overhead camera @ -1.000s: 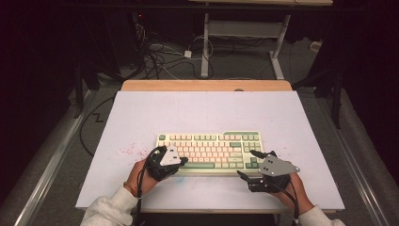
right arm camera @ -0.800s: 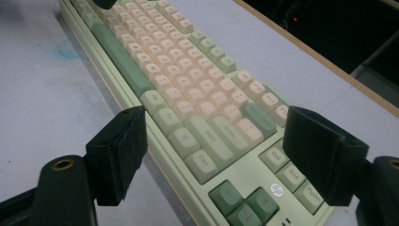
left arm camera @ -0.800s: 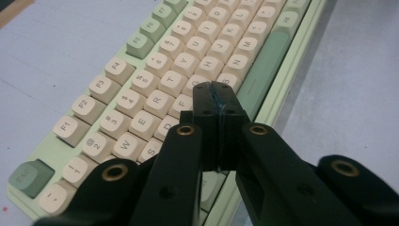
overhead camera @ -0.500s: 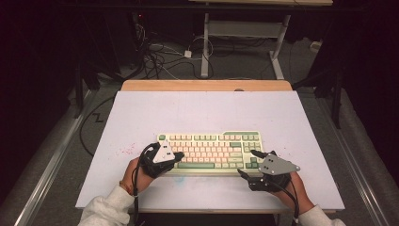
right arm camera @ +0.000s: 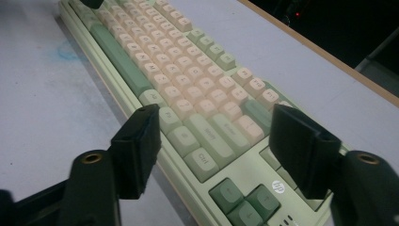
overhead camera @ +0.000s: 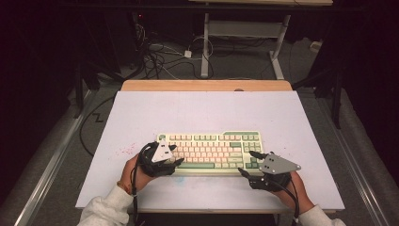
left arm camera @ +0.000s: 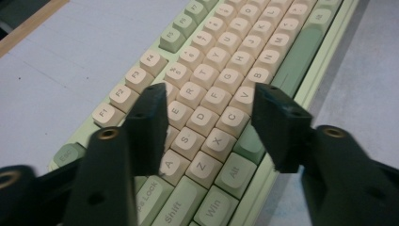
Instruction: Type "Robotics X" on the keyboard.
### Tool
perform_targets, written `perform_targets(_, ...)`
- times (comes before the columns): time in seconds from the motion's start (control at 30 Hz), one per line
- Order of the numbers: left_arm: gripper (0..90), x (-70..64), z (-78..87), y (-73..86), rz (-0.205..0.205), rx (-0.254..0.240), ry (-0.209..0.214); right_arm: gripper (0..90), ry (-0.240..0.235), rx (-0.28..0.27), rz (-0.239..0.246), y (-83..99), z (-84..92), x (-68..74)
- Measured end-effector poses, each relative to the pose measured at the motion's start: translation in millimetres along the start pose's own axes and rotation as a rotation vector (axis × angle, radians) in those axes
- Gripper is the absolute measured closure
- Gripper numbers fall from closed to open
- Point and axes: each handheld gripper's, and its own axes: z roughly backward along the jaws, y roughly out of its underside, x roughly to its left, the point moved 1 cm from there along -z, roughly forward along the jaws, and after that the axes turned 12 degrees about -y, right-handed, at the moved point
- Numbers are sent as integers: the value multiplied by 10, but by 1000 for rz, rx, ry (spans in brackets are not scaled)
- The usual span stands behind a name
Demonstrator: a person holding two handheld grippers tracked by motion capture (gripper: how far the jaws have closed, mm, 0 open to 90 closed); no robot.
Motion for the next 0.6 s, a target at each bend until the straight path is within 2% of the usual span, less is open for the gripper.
perform_targets(0.07,366,-10,-7,12,-9,1,0,458,-8,1,0,3,1,-6)
perform_targets(0.1,353,-20,-9,16,-11,2,-15,506,-21,4,1,5,2,-10)
perform_targets(0.13,279,-29,-12,16,-16,5,-28,539,-29,6,-1,5,2,-13)
perform_targets(0.17,255,-32,-11,18,-18,3,-28,598,-33,6,-5,3,3,-14)
perform_targets(0.23,256,-35,-5,20,-21,-2,-22,680,-50,9,-7,-2,11,-20)
perform_targets(0.4,195,-32,36,65,-18,-14,-43,882,-61,26,-20,-11,16,-38)
perform_targets(0.53,175,-8,98,145,-11,-23,-56,900,-59,44,-26,-20,10,-50)
perform_targets(0.6,175,21,132,176,8,-30,-61,900,-57,51,-29,-21,0,-58)
